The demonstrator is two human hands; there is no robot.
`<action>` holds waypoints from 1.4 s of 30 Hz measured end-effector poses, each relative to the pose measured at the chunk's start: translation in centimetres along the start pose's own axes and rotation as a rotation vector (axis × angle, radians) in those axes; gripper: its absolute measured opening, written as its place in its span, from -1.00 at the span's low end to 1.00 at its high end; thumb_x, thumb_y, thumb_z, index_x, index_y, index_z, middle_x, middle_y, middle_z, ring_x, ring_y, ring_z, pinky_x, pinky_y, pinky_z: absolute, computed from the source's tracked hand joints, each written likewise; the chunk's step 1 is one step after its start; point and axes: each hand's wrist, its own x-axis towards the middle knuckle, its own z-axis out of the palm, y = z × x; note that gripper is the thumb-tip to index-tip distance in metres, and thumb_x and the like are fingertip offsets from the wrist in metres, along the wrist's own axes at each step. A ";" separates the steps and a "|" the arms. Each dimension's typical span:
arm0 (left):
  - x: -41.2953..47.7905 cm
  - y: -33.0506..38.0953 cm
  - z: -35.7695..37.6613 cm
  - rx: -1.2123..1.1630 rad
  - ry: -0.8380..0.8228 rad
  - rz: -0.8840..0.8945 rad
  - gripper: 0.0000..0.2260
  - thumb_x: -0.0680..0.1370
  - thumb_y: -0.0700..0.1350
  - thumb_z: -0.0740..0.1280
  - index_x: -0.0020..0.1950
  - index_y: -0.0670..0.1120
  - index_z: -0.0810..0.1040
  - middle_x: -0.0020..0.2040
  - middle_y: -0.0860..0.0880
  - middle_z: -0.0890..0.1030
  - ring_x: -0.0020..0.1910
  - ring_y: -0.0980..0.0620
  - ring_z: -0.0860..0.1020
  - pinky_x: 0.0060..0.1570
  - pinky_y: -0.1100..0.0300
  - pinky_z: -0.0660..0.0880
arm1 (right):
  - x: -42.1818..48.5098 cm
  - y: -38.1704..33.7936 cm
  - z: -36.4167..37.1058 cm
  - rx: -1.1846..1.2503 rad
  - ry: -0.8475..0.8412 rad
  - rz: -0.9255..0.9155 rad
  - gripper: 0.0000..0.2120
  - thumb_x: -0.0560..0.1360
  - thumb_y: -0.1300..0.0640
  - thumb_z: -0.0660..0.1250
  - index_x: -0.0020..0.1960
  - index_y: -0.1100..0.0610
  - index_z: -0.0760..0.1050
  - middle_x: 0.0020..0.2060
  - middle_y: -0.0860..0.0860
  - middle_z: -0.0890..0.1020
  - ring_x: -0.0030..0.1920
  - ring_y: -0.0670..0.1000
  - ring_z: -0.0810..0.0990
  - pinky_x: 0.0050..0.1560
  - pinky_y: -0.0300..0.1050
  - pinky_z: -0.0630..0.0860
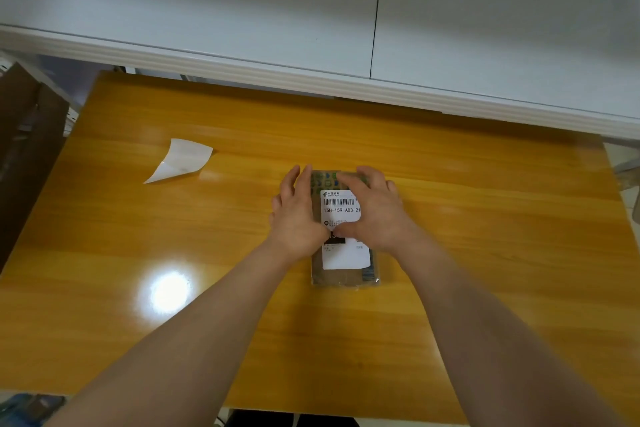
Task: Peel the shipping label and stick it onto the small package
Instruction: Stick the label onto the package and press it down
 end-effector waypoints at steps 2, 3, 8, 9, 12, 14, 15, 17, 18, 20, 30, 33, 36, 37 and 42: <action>0.4 -0.2 0.0 -0.038 -0.036 -0.010 0.09 0.35 -0.15 0.54 0.62 0.07 -0.16 0.63 0.09 -0.11 0.54 -0.18 0.04 0.44 -0.14 0.15 | 0.5 0.1 0.0 0.039 -0.048 -0.007 -0.04 0.34 -0.02 0.58 0.59 -0.13 0.12 0.60 0.01 0.05 0.52 0.18 0.11 0.48 0.08 0.19; 0.5 -0.3 0.0 -0.057 -0.053 -0.011 0.10 0.35 -0.18 0.54 0.62 0.06 -0.18 0.63 0.10 -0.12 0.55 -0.18 0.03 0.45 -0.15 0.15 | 0.7 0.1 0.0 0.055 -0.066 -0.006 -0.02 0.34 -0.01 0.59 0.60 -0.12 0.11 0.61 0.01 0.04 0.53 0.18 0.09 0.49 0.07 0.18; 1.3 -0.5 -0.4 -0.149 -0.121 -0.013 0.09 0.34 -0.27 0.53 0.63 0.07 -0.12 0.63 0.10 -0.04 0.56 -0.13 0.02 0.50 -0.14 0.08 | 1.3 0.6 0.1 0.090 -0.050 -0.005 0.02 0.29 -0.01 0.62 0.60 -0.07 0.12 0.58 0.01 0.14 0.51 0.15 0.17 0.45 0.03 0.24; 1.5 -0.6 -0.5 -0.152 -0.129 -0.011 0.09 0.33 -0.28 0.54 0.63 0.08 -0.10 0.63 0.09 -0.01 0.55 -0.14 0.04 0.49 -0.16 0.10 | 1.4 0.6 0.1 0.103 -0.043 -0.002 0.03 0.29 0.00 0.62 0.60 -0.05 0.12 0.55 0.01 0.17 0.49 0.14 0.21 0.43 0.02 0.27; 2.1 -0.7 -0.7 -0.150 -0.138 -0.007 0.08 0.30 -0.24 0.57 0.62 0.10 -0.04 0.59 0.06 0.07 0.50 -0.16 0.12 0.46 -0.21 0.17 | 2.0 0.7 0.2 0.158 -0.032 0.013 0.02 0.27 0.01 0.63 0.59 -0.01 0.16 0.49 0.04 0.23 0.44 0.13 0.28 0.43 0.06 0.35; 2.6 -0.7 -0.8 -0.173 -0.133 -0.021 0.06 0.29 -0.22 0.59 0.61 0.10 0.02 0.55 0.05 0.11 0.47 -0.16 0.17 0.43 -0.21 0.24 | 2.2 0.7 0.4 0.223 -0.006 0.037 -0.05 0.29 0.04 0.62 0.56 -0.01 0.22 0.46 0.05 0.26 0.43 0.14 0.30 0.42 0.09 0.37; 2.9 -0.7 -0.7 -0.202 -0.127 -0.031 0.05 0.26 -0.23 0.60 0.60 0.10 0.07 0.53 0.04 0.13 0.46 -0.16 0.20 0.41 -0.21 0.28 | 2.3 0.7 0.6 0.253 0.011 0.046 -0.07 0.29 0.06 0.62 0.55 -0.01 0.25 0.44 0.04 0.27 0.42 0.14 0.31 0.41 0.10 0.39; 3.3 -0.8 -0.6 -0.275 -0.112 -0.048 0.01 0.21 -0.25 0.60 0.55 0.09 0.16 0.47 0.03 0.18 0.43 -0.18 0.25 0.35 -0.21 0.37 | 2.3 0.7 0.9 0.289 0.044 0.059 -0.10 0.27 0.10 0.63 0.52 -0.01 0.30 0.41 0.04 0.30 0.40 0.13 0.33 0.39 0.08 0.41; 3.5 -0.8 -0.5 -0.307 -0.105 -0.057 -0.01 0.20 -0.28 0.59 0.52 0.09 0.20 0.44 0.03 0.20 0.42 -0.18 0.27 0.33 -0.21 0.40 | 2.4 0.7 1.1 0.305 0.060 0.068 -0.11 0.27 0.12 0.63 0.51 -0.01 0.32 0.41 0.04 0.31 0.40 0.12 0.33 0.38 0.07 0.41; 3.8 -1.0 -0.3 -0.390 -0.091 -0.071 -0.09 0.22 -0.35 0.57 0.47 0.06 0.26 0.41 -0.01 0.23 0.38 -0.16 0.32 0.28 -0.18 0.46 | 2.5 0.6 1.4 0.338 0.084 0.086 -0.13 0.26 0.15 0.64 0.49 -0.01 0.35 0.40 0.04 0.33 0.40 0.12 0.34 0.37 0.05 0.42; 4.6 -1.2 0.9 -0.676 -0.031 -0.125 -0.40 0.40 -0.44 0.39 0.28 0.07 0.32 0.36 -0.13 0.39 0.25 -0.19 0.50 0.00 -0.01 0.60 | 2.8 -0.1 2.6 0.426 0.235 0.183 -0.48 0.42 0.14 0.52 0.34 -0.06 0.48 0.34 0.00 0.40 0.34 0.08 0.41 0.32 0.07 0.45; 4.9 -1.1 1.2 -0.679 0.001 -0.134 -0.44 0.44 -0.41 0.40 0.28 0.05 0.32 0.30 -0.14 0.45 0.19 -0.16 0.54 -0.03 0.05 0.58 | 2.7 -0.8 3.0 0.377 0.294 0.226 -0.53 0.45 0.06 0.48 0.32 -0.10 0.48 0.33 -0.03 0.42 0.31 0.07 0.40 0.30 0.12 0.43; 5.0 -1.0 1.5 -0.693 0.020 -0.159 -0.49 0.46 -0.38 0.36 0.25 0.06 0.32 0.23 -0.15 0.53 0.06 -0.12 0.58 -0.02 -0.03 0.59 | 2.8 -1.2 3.3 0.365 0.345 0.252 -0.58 0.46 0.05 0.44 0.30 -0.10 0.50 0.32 -0.03 0.45 0.30 0.07 0.41 0.28 0.13 0.43; 5.1 -0.9 1.5 -0.696 0.029 -0.163 -0.51 0.46 -0.38 0.35 0.24 0.07 0.32 0.23 -0.15 0.54 0.06 -0.12 0.58 0.00 -0.05 0.59 | 2.8 -1.3 3.4 0.363 0.355 0.258 -0.59 0.47 0.05 0.44 0.29 -0.10 0.50 0.31 -0.03 0.45 0.29 0.07 0.42 0.27 0.12 0.43; 5.3 -0.8 1.9 -0.668 0.082 -0.170 -0.57 0.48 -0.37 0.32 0.20 0.05 0.34 0.17 -0.09 0.51 0.15 -0.18 0.57 0.12 -0.18 0.56 | 3.0 -1.5 3.8 0.359 0.425 0.267 -0.70 0.51 0.05 0.39 0.24 -0.09 0.54 0.29 -0.02 0.49 0.26 0.08 0.46 0.23 0.13 0.46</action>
